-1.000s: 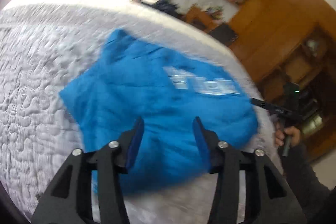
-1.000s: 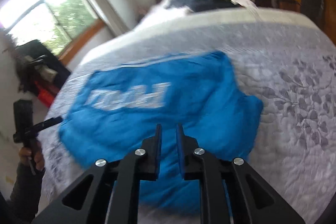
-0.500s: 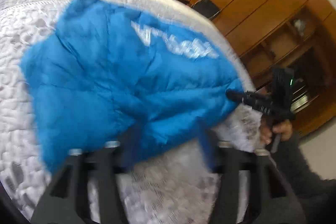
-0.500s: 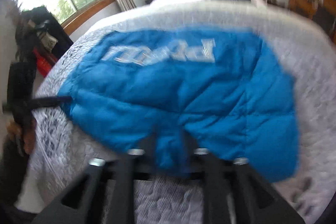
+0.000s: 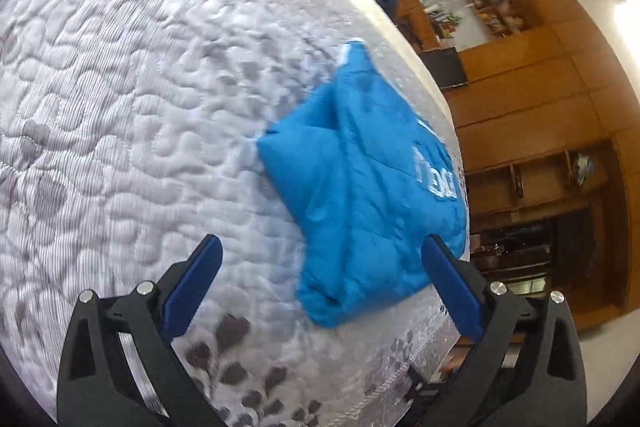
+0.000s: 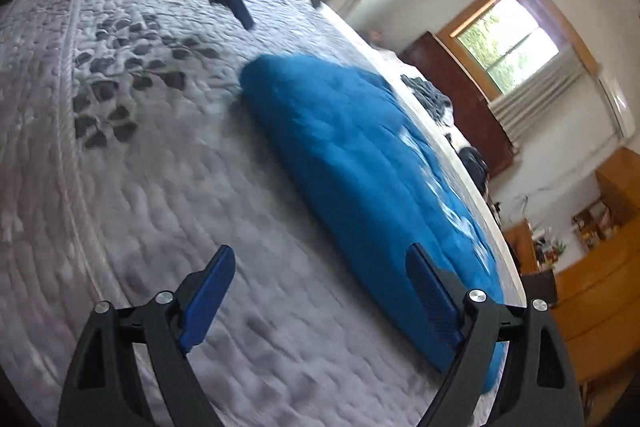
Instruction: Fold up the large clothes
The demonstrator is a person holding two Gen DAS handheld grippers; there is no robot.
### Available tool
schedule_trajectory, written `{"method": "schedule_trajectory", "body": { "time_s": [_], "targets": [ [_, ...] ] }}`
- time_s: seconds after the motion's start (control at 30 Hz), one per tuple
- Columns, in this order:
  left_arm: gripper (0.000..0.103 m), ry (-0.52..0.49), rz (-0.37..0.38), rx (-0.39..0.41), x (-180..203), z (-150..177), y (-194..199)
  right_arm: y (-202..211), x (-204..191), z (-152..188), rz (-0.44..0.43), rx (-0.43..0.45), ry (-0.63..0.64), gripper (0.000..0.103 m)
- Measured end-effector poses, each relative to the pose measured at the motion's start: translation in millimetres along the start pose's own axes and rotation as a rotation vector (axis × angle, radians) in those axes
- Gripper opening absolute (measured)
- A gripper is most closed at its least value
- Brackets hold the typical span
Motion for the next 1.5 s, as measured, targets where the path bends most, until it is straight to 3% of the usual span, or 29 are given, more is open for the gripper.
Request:
{"method": "schedule_trajectory", "body": {
  "time_s": [0.47, 0.77, 1.0, 1.07, 1.13, 1.5],
  "targets": [
    [0.099, -0.039, 0.109, -0.085, 2.7, -58.5, -66.4, -72.0, -21.0, -54.3, 0.094, -0.029, 0.086, 0.086],
    [0.099, -0.086, 0.083, -0.143, 26.7, -90.9, -109.7, -91.7, -24.0, -79.0, 0.103, 0.008, 0.072, 0.082],
    [0.097, -0.107, 0.023, -0.185, 46.0, -113.9, -138.7, -93.7, -27.8, -94.4, 0.115, 0.032, 0.071, 0.080],
    [0.092, -0.105, 0.014, -0.186, 49.4, -120.2, -142.2, -95.0, -31.6, -99.7, 0.121, 0.040, 0.077, 0.078],
    [0.069, -0.086, 0.017, -0.201, 49.6, -128.1, -148.5, -94.1, -34.9, -102.0, 0.116, 0.047, 0.074, 0.075],
    [0.040, -0.064, -0.017, -0.228, 51.7, -137.4, -147.7, -85.3, -25.4, -104.7, 0.038, 0.064, -0.036, 0.051]
  ]
}}
Point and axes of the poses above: each gripper's, at about its wrist camera, not at the fingertips, and y roughly against the way its jaws point, x to its right, z to its underside, the point moved 2 cm from there along -y, roughly the way its jaws point, and after that the axes turned 2 degrees about -x, right-handed, at the moved point
